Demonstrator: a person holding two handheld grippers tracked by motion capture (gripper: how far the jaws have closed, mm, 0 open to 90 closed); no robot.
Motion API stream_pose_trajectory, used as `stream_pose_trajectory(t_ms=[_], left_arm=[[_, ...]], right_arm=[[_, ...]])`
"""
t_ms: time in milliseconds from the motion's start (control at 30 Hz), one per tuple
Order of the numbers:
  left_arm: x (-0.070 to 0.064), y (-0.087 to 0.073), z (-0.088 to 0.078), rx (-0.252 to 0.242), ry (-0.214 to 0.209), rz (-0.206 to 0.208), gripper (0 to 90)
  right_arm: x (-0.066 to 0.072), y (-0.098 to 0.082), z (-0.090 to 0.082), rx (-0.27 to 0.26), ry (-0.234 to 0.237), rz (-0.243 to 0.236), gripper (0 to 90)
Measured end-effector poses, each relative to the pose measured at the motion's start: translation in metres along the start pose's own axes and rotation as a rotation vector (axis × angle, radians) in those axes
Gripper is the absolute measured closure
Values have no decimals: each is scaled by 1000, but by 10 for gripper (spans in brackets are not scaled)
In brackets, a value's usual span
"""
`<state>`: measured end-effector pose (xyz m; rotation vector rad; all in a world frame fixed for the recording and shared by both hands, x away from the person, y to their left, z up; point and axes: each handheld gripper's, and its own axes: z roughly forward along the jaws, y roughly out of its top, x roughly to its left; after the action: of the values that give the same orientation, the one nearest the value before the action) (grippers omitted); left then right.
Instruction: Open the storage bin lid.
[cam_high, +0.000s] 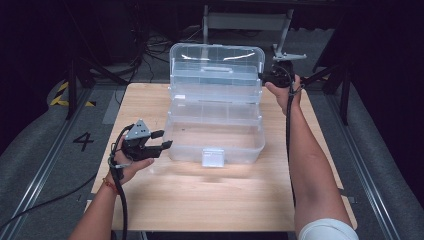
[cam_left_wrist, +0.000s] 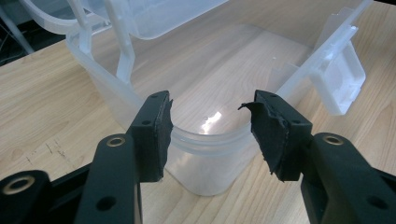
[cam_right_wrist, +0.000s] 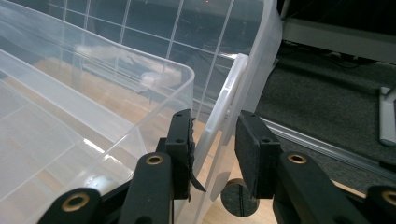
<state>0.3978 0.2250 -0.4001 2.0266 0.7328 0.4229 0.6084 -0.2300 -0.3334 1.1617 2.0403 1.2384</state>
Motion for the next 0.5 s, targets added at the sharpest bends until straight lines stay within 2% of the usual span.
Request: stream_pose_trajectory(t_ms=[133, 367, 433, 467, 500], left_arm=[[0, 0, 0, -1, 2, 2, 488], [1, 0, 0, 2, 2, 7, 487], [1, 0, 0, 1, 1, 6, 487], [0, 0, 0, -1, 2, 5, 488], [0, 0, 0, -4, 2, 5, 489]], right_arm=[[-1, 0, 0, 1, 4, 3, 679], [0, -1, 3, 2, -29, 3, 640], [1, -3, 6, 43, -29, -17, 623], [2, -4, 8, 69, -28, -29, 710], [2, -6, 9, 69, -42, -36, 726]])
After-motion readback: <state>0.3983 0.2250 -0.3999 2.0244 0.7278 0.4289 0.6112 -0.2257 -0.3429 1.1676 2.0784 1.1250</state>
